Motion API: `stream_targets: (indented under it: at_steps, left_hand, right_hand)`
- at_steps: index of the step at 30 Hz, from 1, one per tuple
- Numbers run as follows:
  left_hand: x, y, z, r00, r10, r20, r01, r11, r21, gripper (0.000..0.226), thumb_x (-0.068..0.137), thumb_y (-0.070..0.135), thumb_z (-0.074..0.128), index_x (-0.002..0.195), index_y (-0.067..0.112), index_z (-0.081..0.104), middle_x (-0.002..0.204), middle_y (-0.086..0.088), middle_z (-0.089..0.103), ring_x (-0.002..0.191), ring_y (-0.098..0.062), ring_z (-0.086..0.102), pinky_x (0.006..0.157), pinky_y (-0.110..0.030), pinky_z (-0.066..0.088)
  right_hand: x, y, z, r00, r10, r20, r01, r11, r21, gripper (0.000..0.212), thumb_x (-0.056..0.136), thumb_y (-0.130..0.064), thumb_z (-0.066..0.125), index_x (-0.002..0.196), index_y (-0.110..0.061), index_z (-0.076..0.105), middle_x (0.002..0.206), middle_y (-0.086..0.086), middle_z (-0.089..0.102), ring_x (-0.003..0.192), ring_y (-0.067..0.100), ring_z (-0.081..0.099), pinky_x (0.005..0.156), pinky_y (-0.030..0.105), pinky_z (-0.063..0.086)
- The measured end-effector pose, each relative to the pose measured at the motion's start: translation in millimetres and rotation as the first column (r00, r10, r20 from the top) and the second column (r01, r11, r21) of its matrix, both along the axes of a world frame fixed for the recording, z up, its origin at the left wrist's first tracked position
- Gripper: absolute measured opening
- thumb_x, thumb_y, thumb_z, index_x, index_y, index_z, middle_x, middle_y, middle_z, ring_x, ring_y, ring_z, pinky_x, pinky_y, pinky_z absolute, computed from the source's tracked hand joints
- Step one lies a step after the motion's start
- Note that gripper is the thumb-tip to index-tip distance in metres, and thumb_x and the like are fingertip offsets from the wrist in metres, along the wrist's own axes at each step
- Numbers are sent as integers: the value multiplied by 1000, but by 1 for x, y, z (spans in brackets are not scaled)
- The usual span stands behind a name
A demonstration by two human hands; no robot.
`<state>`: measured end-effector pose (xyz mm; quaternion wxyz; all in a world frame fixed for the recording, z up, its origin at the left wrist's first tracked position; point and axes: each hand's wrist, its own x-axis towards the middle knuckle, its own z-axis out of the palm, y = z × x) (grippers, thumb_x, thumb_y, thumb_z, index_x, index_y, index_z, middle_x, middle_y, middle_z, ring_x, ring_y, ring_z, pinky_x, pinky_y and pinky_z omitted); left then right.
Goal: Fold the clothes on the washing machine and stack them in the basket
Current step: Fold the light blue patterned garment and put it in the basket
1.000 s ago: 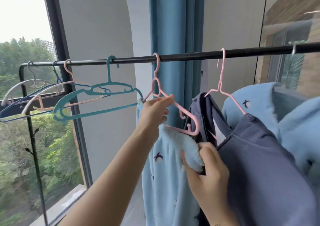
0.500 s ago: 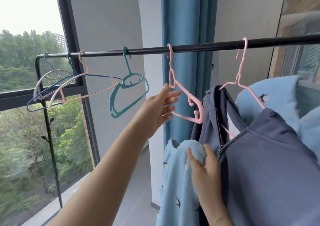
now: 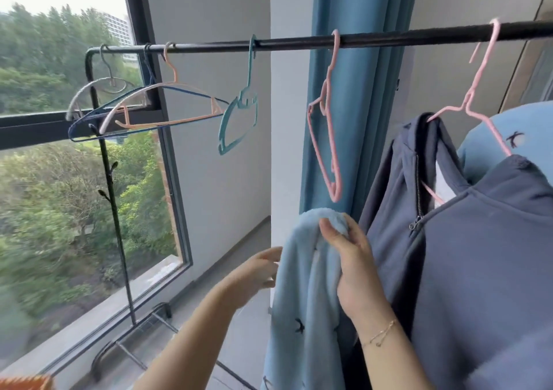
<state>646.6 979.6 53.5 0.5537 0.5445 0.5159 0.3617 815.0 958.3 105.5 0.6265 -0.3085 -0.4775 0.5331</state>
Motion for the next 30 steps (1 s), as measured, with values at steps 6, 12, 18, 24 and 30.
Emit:
stream_targets:
  at_steps: [6,12,18,24,30]
  left_hand:
    - [-24,-50,-32,977,-77,-199,91,994,61,42,87,8,67,122,30,59,116,17,65,107,6,59,90,-18,50]
    - [-101,-99,-51,959,189,-212,-191,981,13,35,71,11,64,105,6,66,98,2,68,91,-5,60,84,-28,48]
    - [-177,-161,-74,857,297,-420,-366,926,-91,24,65,40,61,89,39,66,101,7,69,96,-6,61,94,-36,51]
    - [-247,-256,-106,568,36,-822,-469,835,-287,77,62,62,53,134,37,48,139,3,51,134,-23,38,111,-43,27]
    - [-345,-392,-77,522,388,-759,-750,632,-193,74,44,54,82,113,36,62,101,17,67,89,-5,64,73,-17,50]
  right_hand:
    - [-53,-11,1,921,253,-296,-311,936,-167,30,75,-29,69,96,-8,71,92,15,69,85,26,64,80,34,50]
    - [-125,-20,-12,771,468,-431,-601,760,-249,47,72,-30,76,109,-4,65,107,22,59,97,31,57,91,42,42]
    - [-205,-51,-17,511,694,-508,-853,482,-200,37,72,-32,77,99,-10,64,95,11,62,87,24,60,82,37,46]
    - [-274,-111,-2,432,747,-505,-900,391,-191,21,84,-26,58,92,-8,64,82,12,65,74,25,61,75,35,48]
    - [-338,-168,11,489,736,-469,-871,383,-307,22,83,-22,55,69,-11,68,70,10,64,67,24,62,72,33,52]
